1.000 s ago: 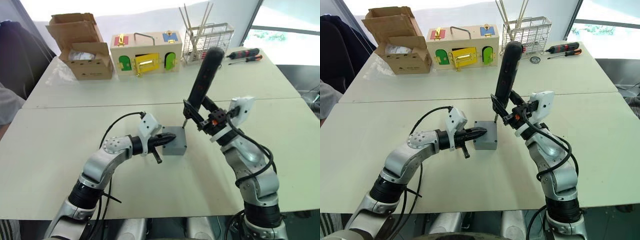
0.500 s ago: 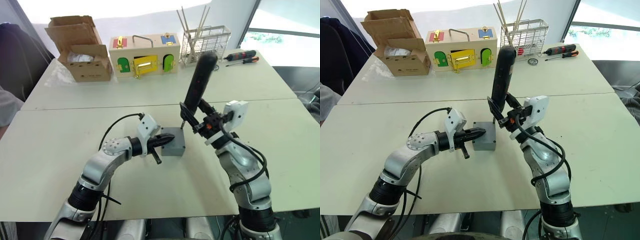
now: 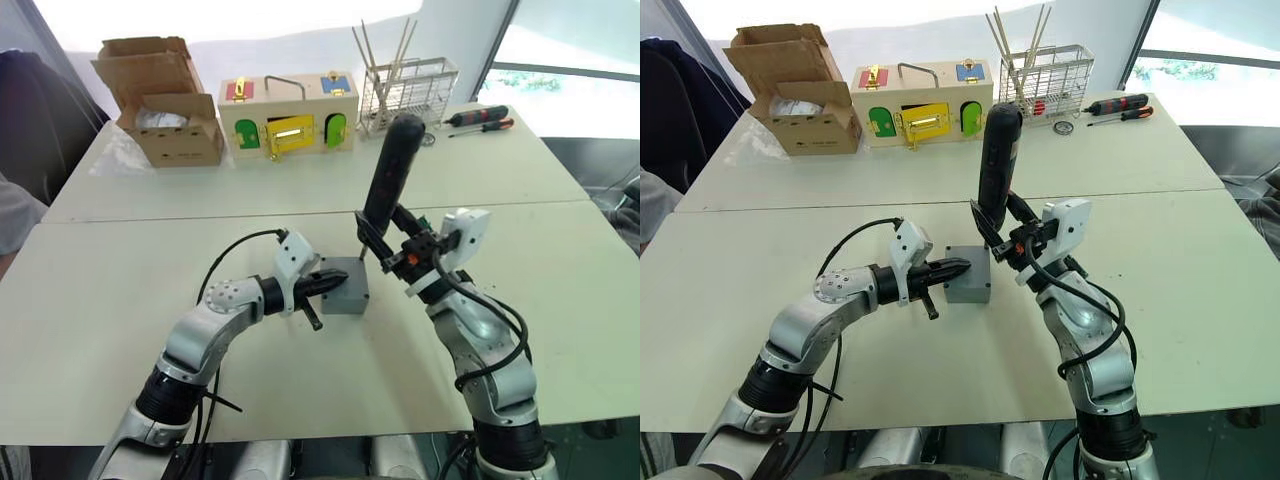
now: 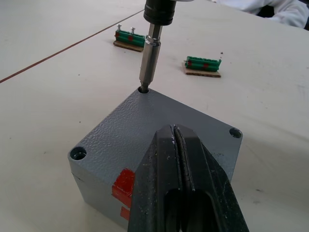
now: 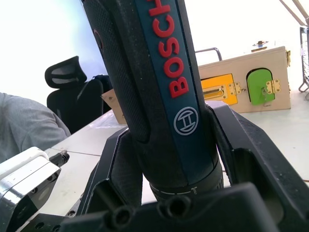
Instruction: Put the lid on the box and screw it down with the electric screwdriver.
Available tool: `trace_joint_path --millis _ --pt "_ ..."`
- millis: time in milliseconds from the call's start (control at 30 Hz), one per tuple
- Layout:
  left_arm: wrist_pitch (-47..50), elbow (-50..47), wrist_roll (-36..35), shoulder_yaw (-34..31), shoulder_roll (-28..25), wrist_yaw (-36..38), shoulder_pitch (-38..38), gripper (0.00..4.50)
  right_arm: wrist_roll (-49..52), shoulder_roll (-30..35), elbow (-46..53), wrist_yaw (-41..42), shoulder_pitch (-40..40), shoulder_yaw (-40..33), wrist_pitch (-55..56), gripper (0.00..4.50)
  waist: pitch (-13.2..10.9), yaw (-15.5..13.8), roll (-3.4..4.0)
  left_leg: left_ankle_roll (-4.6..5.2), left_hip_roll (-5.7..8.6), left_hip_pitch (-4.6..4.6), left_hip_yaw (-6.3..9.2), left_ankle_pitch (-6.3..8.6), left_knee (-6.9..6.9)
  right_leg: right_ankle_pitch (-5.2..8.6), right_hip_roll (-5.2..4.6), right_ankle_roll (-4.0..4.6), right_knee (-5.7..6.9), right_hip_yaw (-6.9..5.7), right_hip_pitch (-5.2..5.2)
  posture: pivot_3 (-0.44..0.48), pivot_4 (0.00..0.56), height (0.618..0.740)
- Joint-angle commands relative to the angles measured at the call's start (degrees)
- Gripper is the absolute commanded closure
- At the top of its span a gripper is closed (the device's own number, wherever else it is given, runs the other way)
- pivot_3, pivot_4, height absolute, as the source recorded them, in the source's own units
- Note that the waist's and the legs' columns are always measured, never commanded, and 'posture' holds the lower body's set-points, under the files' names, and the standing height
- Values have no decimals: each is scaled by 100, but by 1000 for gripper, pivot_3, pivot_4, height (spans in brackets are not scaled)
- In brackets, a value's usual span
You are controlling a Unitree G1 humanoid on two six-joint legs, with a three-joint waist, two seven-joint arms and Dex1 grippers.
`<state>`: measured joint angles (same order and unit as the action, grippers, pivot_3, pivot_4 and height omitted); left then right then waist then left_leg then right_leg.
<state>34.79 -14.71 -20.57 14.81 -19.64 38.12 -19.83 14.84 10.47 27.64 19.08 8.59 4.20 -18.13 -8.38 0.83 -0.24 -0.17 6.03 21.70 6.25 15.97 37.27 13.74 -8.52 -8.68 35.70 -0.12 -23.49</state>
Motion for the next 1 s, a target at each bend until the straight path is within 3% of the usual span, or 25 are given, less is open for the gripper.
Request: trace_joint_path --millis 33,1000 --pt "30 -80 46 18 3 -25 36 4500 35 16 -423 217 -274 402 -268 2565 5 1 3 4 -1 -33 0 3 -19 8 1 0 -22 -1 35 0 150 740" --pt "19 -166 172 75 69 -92 197 4500 111 225 -999 341 -35 256 -832 2565 81 -19 -23 11 -10 -43 8 9 -24 15 4 -3 -44 -7 56 0 150 740"
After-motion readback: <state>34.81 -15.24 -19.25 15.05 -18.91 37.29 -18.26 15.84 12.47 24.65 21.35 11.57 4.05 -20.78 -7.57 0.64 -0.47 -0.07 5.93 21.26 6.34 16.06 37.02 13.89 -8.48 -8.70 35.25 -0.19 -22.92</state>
